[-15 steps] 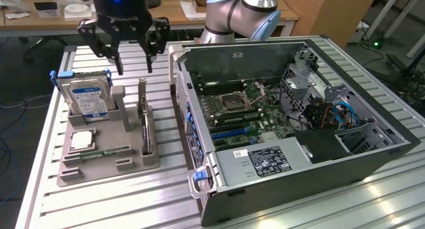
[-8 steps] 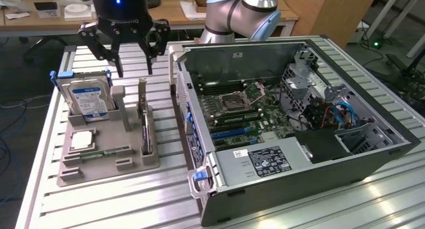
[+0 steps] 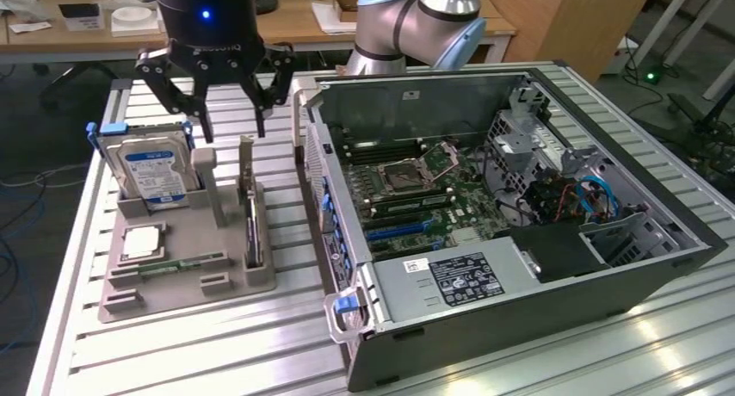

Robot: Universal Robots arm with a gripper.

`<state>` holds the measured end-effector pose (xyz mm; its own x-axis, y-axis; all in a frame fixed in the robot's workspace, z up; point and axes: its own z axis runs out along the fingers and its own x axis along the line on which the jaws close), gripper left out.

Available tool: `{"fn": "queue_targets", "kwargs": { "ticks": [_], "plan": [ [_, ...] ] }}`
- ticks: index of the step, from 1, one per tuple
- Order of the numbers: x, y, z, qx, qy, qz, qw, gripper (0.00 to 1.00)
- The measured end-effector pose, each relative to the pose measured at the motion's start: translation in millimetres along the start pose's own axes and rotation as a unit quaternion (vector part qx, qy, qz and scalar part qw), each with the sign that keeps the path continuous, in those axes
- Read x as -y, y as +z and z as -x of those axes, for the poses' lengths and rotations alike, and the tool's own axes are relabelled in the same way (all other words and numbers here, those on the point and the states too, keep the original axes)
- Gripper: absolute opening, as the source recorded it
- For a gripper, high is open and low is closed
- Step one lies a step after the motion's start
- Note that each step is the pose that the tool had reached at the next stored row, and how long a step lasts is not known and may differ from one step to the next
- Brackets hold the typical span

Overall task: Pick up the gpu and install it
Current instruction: 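Pick up the gpu and move the gpu toward the slot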

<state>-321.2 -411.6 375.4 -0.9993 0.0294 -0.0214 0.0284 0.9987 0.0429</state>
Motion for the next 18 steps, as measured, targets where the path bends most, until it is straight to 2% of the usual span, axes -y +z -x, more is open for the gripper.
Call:
{"fn": "queue_targets", "kwargs": {
  "ticks": [2,3,18],
  "plan": [
    [0.1,1.4,-0.1,-0.0002,0.0,-0.0001,1.0,0.6],
    [0.2,2.7,-0.1,-0.0001,0.0,0.0,1.0,0.66],
    [0.8,18.8,-0.3,-0.0008,-0.001,-0.0003,1.0,0.66]
  ]
}}
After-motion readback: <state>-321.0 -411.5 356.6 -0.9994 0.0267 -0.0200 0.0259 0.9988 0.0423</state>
